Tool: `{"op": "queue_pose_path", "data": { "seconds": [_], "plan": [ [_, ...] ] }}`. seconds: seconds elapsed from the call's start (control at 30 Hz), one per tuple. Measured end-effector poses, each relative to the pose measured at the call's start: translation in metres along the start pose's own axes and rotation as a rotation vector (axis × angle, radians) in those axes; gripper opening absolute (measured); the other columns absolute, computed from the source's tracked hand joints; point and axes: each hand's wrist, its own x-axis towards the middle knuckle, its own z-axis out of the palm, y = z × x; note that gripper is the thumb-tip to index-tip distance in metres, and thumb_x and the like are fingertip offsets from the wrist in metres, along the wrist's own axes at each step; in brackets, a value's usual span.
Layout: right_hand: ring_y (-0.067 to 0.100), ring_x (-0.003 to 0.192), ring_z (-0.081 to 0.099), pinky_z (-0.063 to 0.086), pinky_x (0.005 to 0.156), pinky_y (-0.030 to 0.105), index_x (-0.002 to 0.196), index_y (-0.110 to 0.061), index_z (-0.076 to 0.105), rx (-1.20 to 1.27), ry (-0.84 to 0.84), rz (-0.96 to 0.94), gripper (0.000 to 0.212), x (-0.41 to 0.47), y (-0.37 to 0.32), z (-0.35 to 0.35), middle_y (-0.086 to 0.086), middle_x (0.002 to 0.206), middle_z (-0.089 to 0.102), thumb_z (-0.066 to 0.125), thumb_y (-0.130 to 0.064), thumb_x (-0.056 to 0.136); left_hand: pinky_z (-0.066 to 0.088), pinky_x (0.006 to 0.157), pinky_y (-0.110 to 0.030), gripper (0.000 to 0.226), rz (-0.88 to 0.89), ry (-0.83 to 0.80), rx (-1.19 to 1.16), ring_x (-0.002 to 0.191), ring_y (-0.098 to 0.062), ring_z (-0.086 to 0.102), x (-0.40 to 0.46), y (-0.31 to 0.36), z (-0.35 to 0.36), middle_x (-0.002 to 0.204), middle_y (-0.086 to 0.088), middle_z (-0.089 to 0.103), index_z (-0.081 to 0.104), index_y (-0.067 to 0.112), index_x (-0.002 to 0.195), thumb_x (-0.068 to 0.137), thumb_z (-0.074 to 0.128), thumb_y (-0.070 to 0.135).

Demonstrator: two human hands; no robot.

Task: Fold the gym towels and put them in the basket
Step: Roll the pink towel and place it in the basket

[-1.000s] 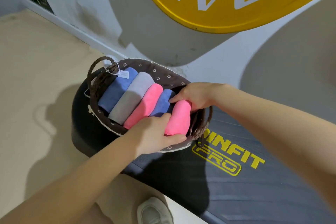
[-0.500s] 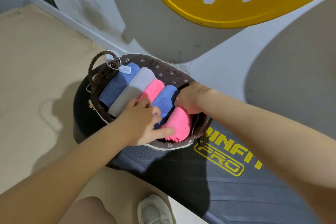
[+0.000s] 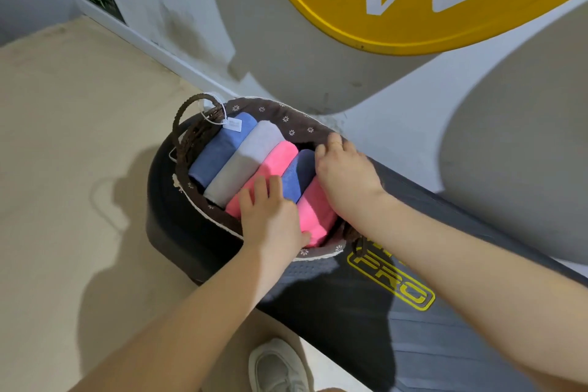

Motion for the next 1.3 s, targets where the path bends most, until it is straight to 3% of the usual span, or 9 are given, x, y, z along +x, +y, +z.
{"op": "queue_pose_path", "data": {
  "seconds": [0.1, 0.17, 0.27, 0.4, 0.7, 0.8, 0.9, 1.1, 1.3],
  "plan": [
    [0.032, 0.120, 0.049, 0.041, 0.087, 0.034, 0.123, 0.003, 0.045, 0.478, -0.200, 0.168, 0.031, -0.028, -0.007, -0.013, 0.020, 0.129, 0.048, 0.038, -0.003, 0.093, 0.040, 0.082, -0.034, 0.072, 0.004, 0.055, -0.009, 0.103, -0.029, 0.049, 0.004, 0.004, -0.007, 0.107, -0.008, 0.049, 0.059, 0.009, 0.099, 0.049, 0.079, 0.057],
    [0.034, 0.122, 0.046, 0.039, 0.089, 0.034, 0.125, 0.005, 0.045, 0.770, -0.268, 0.276, 0.033, -0.041, -0.020, -0.013, 0.024, 0.134, 0.045, 0.037, -0.006, 0.095, 0.033, 0.090, -0.036, 0.070, 0.062, 0.047, -0.124, 0.114, -0.029, 0.040, 0.004, -0.001, -0.006, 0.121, -0.009, 0.041, 0.047, 0.011, 0.117, 0.063, 0.075, 0.046],
    [0.035, 0.136, 0.028, 0.027, 0.109, 0.037, 0.145, 0.002, 0.007, 1.246, -0.276, 0.556, 0.056, -0.042, -0.045, 0.003, 0.023, 0.154, 0.002, 0.031, -0.005, 0.095, 0.017, 0.108, -0.040, 0.086, 0.101, -0.014, -0.152, 0.136, -0.029, 0.019, 0.003, -0.019, -0.003, 0.149, -0.010, 0.015, 0.018, 0.021, 0.144, 0.075, 0.063, 0.045],
    [0.035, 0.139, 0.023, 0.024, 0.114, 0.043, 0.148, -0.011, -0.009, 1.494, -0.247, 0.795, 0.074, -0.018, -0.056, 0.013, 0.014, 0.155, 0.005, 0.041, -0.013, 0.094, 0.013, 0.115, -0.039, 0.099, 0.184, -0.195, -0.088, 0.143, -0.028, 0.009, 0.014, -0.039, -0.014, 0.156, -0.010, -0.007, -0.004, 0.024, 0.148, 0.078, 0.059, 0.057],
    [0.027, 0.144, 0.014, 0.027, 0.113, 0.036, 0.144, -0.017, -0.025, 1.373, -0.308, 0.512, 0.084, -0.010, -0.051, 0.035, 0.002, 0.156, -0.020, 0.039, -0.002, 0.091, 0.022, 0.112, -0.029, 0.074, 0.388, -0.297, -0.222, 0.142, -0.017, 0.018, 0.026, -0.081, -0.026, 0.158, 0.005, 0.003, 0.011, 0.027, 0.147, 0.089, 0.058, 0.029],
    [0.033, 0.126, 0.046, 0.041, 0.095, 0.036, 0.145, -0.002, -0.017, 0.898, -0.323, 0.382, 0.089, -0.019, -0.039, 0.028, 0.019, 0.156, 0.008, 0.053, -0.021, 0.092, 0.023, 0.111, -0.032, 0.072, 0.414, -0.216, -0.140, 0.140, -0.020, 0.023, 0.025, -0.081, -0.024, 0.158, 0.004, 0.005, 0.014, 0.031, 0.147, 0.088, 0.055, 0.041],
    [0.038, 0.109, 0.058, 0.046, 0.078, 0.038, 0.147, -0.003, 0.000, 0.546, -0.088, 0.291, 0.079, -0.028, -0.037, 0.025, 0.021, 0.145, 0.029, 0.043, -0.044, 0.094, 0.017, 0.112, -0.032, 0.071, 0.395, -0.164, -0.077, 0.141, -0.018, 0.020, 0.022, -0.076, -0.018, 0.157, 0.001, 0.006, 0.018, 0.037, 0.145, 0.085, 0.051, 0.055],
    [0.044, 0.104, 0.058, 0.046, 0.080, 0.039, 0.145, -0.007, 0.010, 0.799, -0.041, 0.428, 0.066, -0.018, -0.039, 0.032, 0.023, 0.147, 0.023, 0.047, -0.028, 0.095, 0.015, 0.113, -0.035, 0.073, 0.356, -0.136, -0.061, 0.140, -0.021, 0.021, 0.026, -0.071, -0.014, 0.155, -0.003, 0.009, 0.019, 0.042, 0.143, 0.081, 0.051, 0.061],
    [0.040, 0.114, 0.054, 0.043, 0.083, 0.037, 0.147, -0.016, -0.019, 0.939, -0.174, 0.381, 0.088, -0.016, -0.048, 0.037, 0.016, 0.156, -0.015, 0.046, -0.002, 0.089, 0.017, 0.112, -0.036, 0.077, 0.376, -0.129, -0.032, 0.138, -0.019, 0.021, 0.031, -0.071, -0.014, 0.153, -0.001, 0.012, 0.017, 0.040, 0.144, 0.080, 0.053, 0.062]
  ]
}}
